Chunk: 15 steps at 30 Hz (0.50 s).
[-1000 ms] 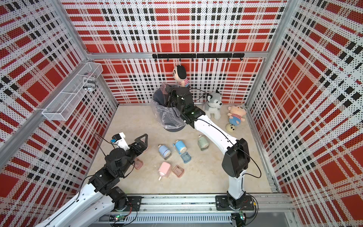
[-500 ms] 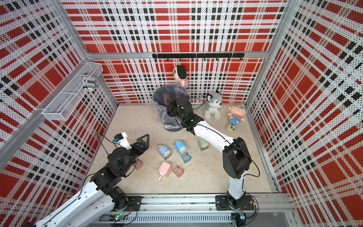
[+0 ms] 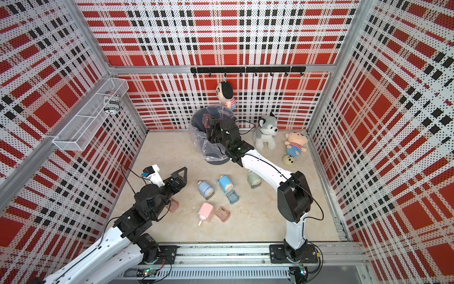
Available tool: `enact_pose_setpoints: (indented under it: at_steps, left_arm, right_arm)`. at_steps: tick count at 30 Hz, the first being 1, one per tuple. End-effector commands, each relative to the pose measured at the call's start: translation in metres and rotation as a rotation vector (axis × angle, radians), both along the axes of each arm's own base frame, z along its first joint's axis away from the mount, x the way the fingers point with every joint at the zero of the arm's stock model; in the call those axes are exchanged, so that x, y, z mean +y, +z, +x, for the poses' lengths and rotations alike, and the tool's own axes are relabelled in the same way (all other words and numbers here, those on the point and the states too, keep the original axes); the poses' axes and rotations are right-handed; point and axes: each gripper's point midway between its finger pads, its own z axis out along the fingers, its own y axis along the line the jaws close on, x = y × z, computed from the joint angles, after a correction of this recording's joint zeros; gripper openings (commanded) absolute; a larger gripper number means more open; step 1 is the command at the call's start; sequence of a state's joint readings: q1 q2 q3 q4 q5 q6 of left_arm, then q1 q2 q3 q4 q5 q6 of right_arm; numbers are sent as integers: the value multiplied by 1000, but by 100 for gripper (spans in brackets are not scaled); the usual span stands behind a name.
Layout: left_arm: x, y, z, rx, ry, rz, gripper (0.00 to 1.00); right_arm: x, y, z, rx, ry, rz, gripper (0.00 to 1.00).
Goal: Take out the pencil sharpener tray and clean the shavings
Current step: Pour the shavings into the trash bin.
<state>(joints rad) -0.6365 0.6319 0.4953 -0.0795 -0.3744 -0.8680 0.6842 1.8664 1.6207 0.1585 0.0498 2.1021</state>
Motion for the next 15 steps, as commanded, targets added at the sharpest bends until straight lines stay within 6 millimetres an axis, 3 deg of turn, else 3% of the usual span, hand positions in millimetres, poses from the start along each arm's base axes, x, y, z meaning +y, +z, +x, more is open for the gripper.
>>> enact_pose_setpoints:
  at_steps: [1, 4, 10, 13, 15]
  left_arm:
    - [-5, 22, 2, -54, -20, 17, 98]
    - [-7, 26, 2, -54, -30, 19, 98]
    - [-5, 33, -1, -63, -35, 17, 98]
    - [-3, 36, -2, -67, -27, 16, 98]
    - [-2, 37, -2, -69, -23, 15, 98]
  right_arm:
    - [1, -18, 1, 80, -12, 69, 49]
    - [4, -12, 4, 72, -9, 53, 49]
    - [4, 27, 1, 4, -9, 29, 50]
    - [2, 27, -2, -4, -12, 24, 50]
    - [1, 13, -1, 11, -18, 13, 50]
